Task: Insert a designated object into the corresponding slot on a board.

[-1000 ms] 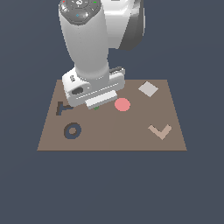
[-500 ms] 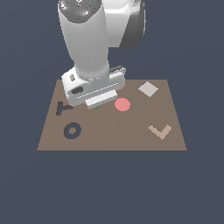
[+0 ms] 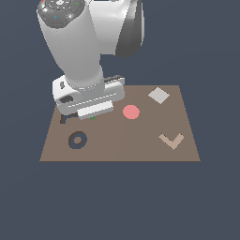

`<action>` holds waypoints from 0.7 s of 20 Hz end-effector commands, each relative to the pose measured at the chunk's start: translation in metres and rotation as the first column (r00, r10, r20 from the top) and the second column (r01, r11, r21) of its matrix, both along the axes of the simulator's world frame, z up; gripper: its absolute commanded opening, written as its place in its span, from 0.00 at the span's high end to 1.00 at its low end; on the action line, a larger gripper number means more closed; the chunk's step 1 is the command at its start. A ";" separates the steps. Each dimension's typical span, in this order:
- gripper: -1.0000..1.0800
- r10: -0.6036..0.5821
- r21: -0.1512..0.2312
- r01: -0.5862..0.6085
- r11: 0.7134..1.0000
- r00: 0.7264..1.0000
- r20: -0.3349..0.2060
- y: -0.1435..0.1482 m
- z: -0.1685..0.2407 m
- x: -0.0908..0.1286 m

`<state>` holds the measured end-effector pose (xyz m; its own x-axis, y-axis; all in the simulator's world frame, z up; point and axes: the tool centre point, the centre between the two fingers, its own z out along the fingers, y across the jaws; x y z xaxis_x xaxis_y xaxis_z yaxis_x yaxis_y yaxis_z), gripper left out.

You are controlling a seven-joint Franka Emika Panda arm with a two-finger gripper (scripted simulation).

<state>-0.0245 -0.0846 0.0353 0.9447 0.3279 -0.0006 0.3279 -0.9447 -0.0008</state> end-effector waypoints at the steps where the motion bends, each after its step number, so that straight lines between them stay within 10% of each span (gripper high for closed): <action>1: 1.00 -0.057 0.000 0.057 0.998 0.998 0.001 -0.021 0.002 0.006; 14: 1.00 -0.260 -0.001 0.260 0.966 0.966 0.000 -0.097 0.006 0.016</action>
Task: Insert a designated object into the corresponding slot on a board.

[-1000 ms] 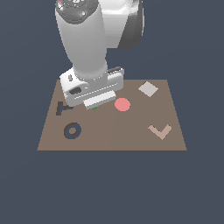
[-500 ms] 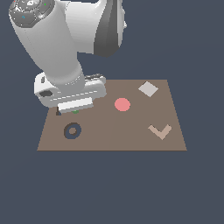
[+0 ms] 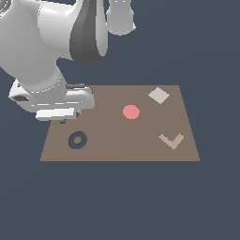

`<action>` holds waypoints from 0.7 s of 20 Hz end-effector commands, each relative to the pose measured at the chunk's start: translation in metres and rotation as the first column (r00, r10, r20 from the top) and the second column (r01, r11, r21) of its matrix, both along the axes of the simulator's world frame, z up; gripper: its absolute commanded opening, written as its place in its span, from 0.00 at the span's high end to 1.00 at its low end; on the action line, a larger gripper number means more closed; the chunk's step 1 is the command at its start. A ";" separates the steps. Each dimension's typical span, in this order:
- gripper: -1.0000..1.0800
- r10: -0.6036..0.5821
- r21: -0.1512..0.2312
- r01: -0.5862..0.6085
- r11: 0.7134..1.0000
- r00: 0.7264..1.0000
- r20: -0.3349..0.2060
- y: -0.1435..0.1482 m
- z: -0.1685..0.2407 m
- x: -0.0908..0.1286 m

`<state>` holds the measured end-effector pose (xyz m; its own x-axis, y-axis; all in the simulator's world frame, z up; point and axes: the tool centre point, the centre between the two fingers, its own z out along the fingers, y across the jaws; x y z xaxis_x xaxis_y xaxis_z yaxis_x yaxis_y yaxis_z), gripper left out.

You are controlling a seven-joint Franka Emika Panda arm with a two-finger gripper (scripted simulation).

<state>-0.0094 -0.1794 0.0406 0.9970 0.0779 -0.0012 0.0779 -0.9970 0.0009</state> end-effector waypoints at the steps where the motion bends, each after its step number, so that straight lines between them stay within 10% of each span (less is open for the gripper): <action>1: 1.00 0.000 0.000 0.000 1.000 1.000 0.000 0.000 0.000 0.000; 8: 1.00 -0.007 0.000 0.007 1.000 1.000 0.000 -0.001 -0.010 0.000; 9: 0.04 -0.007 0.000 0.007 1.000 1.000 0.000 -0.001 -0.010 0.000; 14: 0.04 -0.007 0.000 0.007 1.000 1.000 0.000 -0.001 -0.010 0.000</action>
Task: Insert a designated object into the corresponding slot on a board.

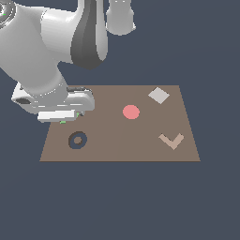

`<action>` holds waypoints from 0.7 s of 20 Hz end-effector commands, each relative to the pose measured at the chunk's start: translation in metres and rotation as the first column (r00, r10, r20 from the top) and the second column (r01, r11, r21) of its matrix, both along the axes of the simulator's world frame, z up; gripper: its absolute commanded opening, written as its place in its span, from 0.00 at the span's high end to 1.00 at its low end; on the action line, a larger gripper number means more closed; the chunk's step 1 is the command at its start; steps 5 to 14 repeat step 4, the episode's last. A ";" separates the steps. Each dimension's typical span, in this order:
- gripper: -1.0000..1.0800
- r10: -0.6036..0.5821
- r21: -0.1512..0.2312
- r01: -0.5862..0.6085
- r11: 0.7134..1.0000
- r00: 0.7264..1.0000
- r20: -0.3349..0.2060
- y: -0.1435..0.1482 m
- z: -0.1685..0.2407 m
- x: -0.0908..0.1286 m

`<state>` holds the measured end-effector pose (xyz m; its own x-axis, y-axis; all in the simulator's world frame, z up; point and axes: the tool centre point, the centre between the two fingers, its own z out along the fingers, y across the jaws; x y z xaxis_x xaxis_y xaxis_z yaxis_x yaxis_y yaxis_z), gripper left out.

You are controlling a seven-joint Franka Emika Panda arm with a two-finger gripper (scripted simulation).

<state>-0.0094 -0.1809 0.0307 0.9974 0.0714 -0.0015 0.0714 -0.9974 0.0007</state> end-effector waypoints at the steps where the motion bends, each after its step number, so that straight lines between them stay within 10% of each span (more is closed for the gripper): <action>1: 0.04 0.000 0.000 0.000 1.000 1.000 0.000 0.000 0.000 0.000; 14: 0.04 0.000 0.000 0.000 1.000 1.000 0.000 0.000 0.000 0.000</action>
